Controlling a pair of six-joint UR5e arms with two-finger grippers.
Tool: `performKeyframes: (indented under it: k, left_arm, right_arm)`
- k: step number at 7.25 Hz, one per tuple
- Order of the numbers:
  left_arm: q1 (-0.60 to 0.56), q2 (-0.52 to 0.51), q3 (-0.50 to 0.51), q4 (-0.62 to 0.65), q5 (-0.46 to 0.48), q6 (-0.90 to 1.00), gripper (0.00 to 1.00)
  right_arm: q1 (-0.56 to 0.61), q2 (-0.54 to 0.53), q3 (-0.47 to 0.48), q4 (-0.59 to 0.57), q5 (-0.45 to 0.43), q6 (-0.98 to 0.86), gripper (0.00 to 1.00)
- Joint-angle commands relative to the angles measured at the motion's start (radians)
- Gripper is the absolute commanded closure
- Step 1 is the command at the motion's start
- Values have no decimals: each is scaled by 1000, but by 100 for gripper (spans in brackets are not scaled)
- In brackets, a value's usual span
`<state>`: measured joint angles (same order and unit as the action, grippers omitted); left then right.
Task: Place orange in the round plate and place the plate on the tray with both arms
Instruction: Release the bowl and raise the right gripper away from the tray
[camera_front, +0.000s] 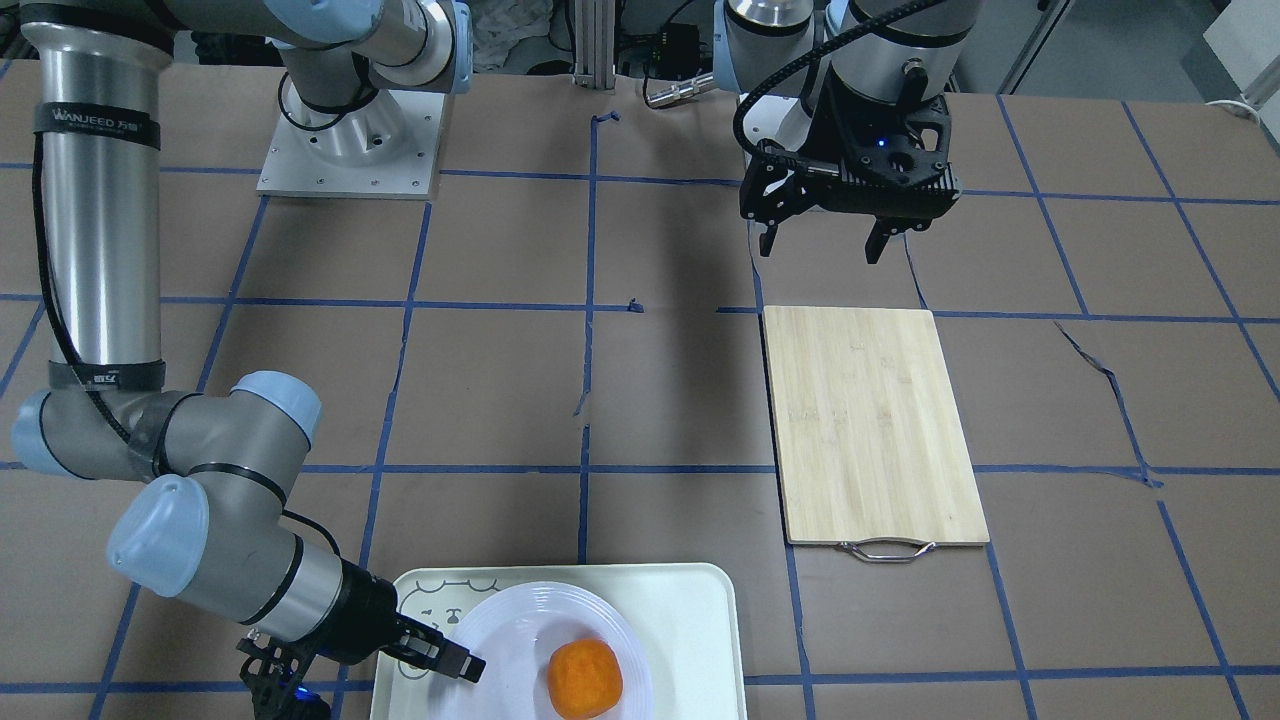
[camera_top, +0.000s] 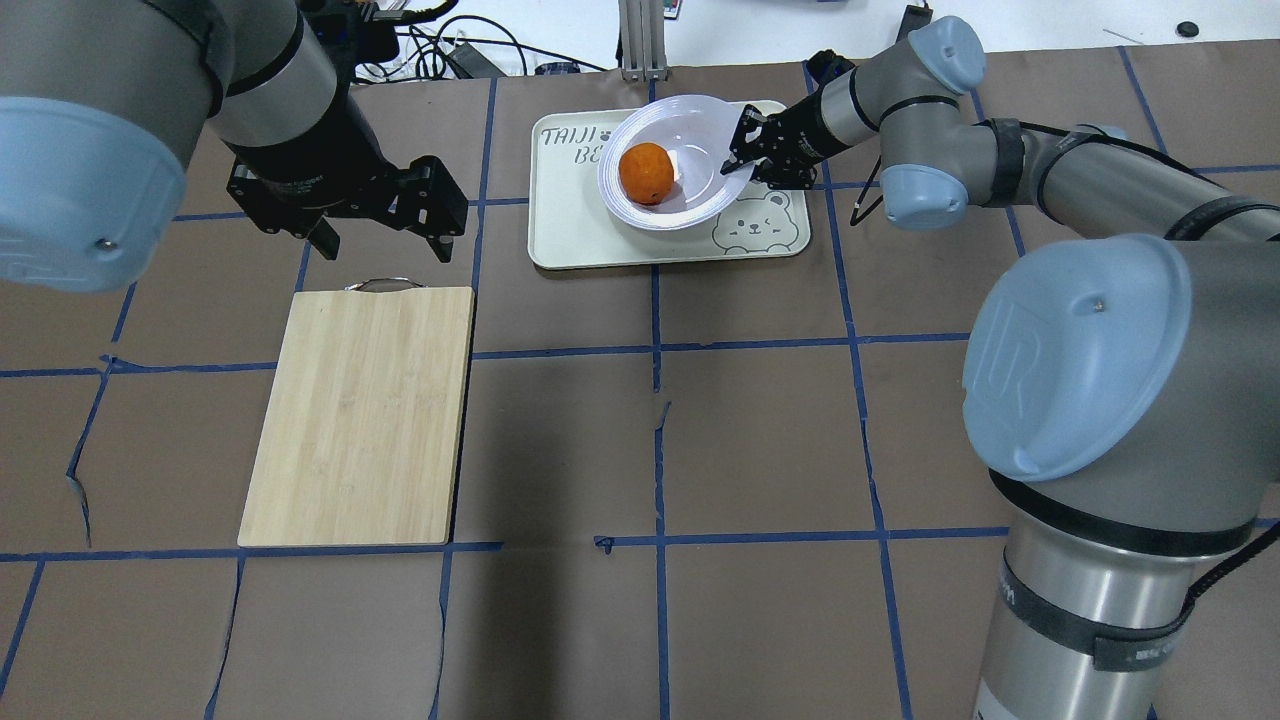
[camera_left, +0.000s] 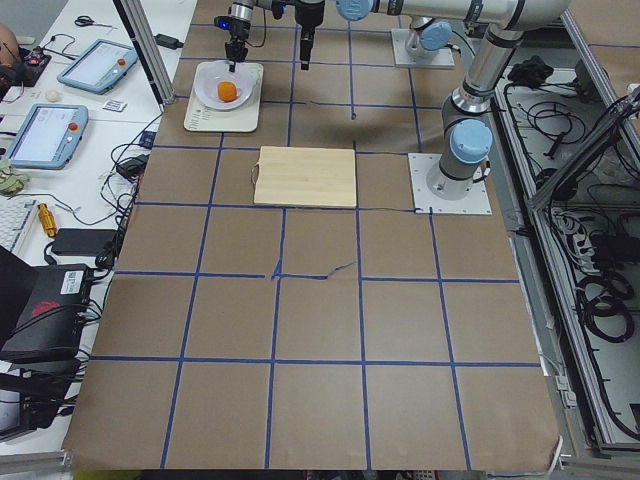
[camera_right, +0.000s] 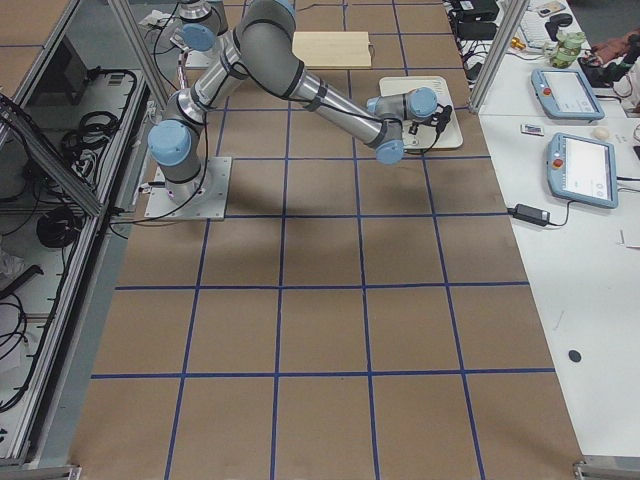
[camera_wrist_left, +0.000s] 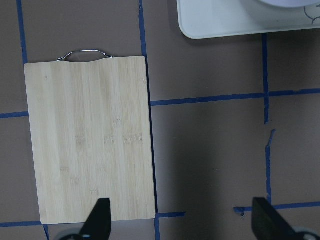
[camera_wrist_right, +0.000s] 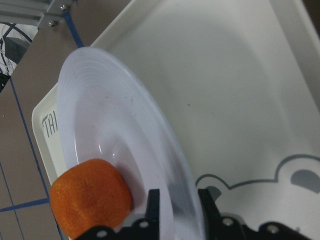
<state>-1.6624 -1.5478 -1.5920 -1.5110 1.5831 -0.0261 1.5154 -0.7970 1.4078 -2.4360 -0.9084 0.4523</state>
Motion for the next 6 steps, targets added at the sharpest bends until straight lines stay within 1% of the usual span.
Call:
performKeyframes:
  k: [1, 2, 3, 4, 5, 6]
  left_arm:
    - [6, 0, 0, 0, 0, 0, 0]
    - [4, 0, 0, 0, 0, 0, 0]
    - [6, 0, 0, 0, 0, 0, 0]
    - [6, 2, 0, -2, 0, 0, 0]
    - [6, 0, 0, -2, 0, 0, 0]
    - [6, 2, 0, -2, 0, 0, 0]
  right_arm:
    - [-10, -45, -18, 18, -102, -27, 0]
    - [-14, -72, -39, 126, -185, -91, 0]
    - [-14, -130, -82, 297, -248, -125, 0]
    - [-14, -202, -129, 503, -335, -164, 0]
    - [-3, -267, -141, 599, -415, -173, 0]
    - [34, -345, -136, 674, -526, -178, 0]
